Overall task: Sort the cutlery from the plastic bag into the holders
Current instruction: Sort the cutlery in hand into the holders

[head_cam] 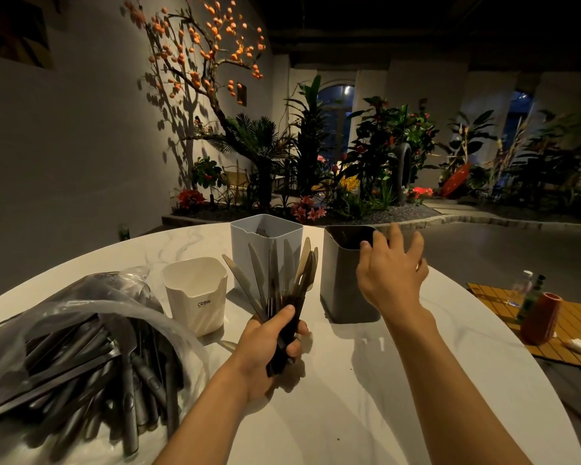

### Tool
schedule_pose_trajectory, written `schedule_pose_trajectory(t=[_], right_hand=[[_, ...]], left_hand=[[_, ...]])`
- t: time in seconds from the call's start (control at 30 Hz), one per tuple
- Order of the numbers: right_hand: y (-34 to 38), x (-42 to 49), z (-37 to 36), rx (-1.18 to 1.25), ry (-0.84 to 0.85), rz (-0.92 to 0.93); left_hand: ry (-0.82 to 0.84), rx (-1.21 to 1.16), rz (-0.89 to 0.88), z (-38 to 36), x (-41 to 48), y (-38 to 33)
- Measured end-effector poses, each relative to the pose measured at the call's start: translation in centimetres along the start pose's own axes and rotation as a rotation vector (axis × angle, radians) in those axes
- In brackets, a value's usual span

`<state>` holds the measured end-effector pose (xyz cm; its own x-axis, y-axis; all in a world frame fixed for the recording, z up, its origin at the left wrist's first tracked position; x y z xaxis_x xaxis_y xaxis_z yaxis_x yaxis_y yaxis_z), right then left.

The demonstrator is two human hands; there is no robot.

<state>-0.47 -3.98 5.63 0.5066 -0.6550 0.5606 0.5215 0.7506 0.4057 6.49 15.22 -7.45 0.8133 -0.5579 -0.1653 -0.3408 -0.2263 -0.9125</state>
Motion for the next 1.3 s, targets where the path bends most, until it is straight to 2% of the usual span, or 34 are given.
schedule_pose_trajectory(t=[0.13,0.17,0.2,0.3,0.33,0.4,0.57,0.8,1.17,1.3], right_hand=[[3.4,-0.4,5.0,0.177,-0.373,0.166],[4.3,-0.5,5.3,0.255,-0.335,0.202],[5.2,-0.5,4.5,0.319,-0.208,0.203],[6.6,-2.4,-1.2,0.323,0.380,0.074],[6.8,-3.4,-2.7,0.326,0.490,0.051],[7.4,-4.5,-4.1,0.425,0.579,0.039],[7.8,-5.5,-4.1,0.705,0.650,-0.033],[6.5,-4.5,-4.4,0.691,0.553,-0.073],[6.1,-4.3,-3.0,0.844,0.707,-0.148],[4.8,-3.0,-1.8,0.859,0.618,-0.206]], left_hand=[[0.014,-0.056,0.008,-0.2,-0.1,-0.1],[0.020,-0.065,0.006,-0.2,-0.1,-0.1],[0.023,-0.069,0.004,-0.2,-0.1,-0.1],[0.019,-0.061,-0.004,-0.1,-0.1,-0.2],[0.022,-0.054,-0.010,-0.1,-0.1,-0.2],[0.035,-0.043,-0.029,-0.1,-0.1,-0.4],[0.057,-0.040,-0.051,-0.2,0.2,-0.7],[0.044,-0.028,-0.033,-0.2,-0.1,-0.5],[0.025,0.005,-0.015,-0.2,-0.2,-0.2],[0.028,0.012,-0.014,-0.2,-0.1,-0.2]])
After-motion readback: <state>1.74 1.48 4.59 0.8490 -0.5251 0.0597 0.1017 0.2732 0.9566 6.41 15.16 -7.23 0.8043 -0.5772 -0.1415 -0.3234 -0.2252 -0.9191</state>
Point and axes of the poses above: each hand's wrist, its own x-axis towards the middle knuckle, its own z-axis out of the back of the hand, y = z × x, the point moved 9 cm from there along x, towards the middle knuckle, and after that the axes turned 7 degrees about -y, right-handed, at the moved point
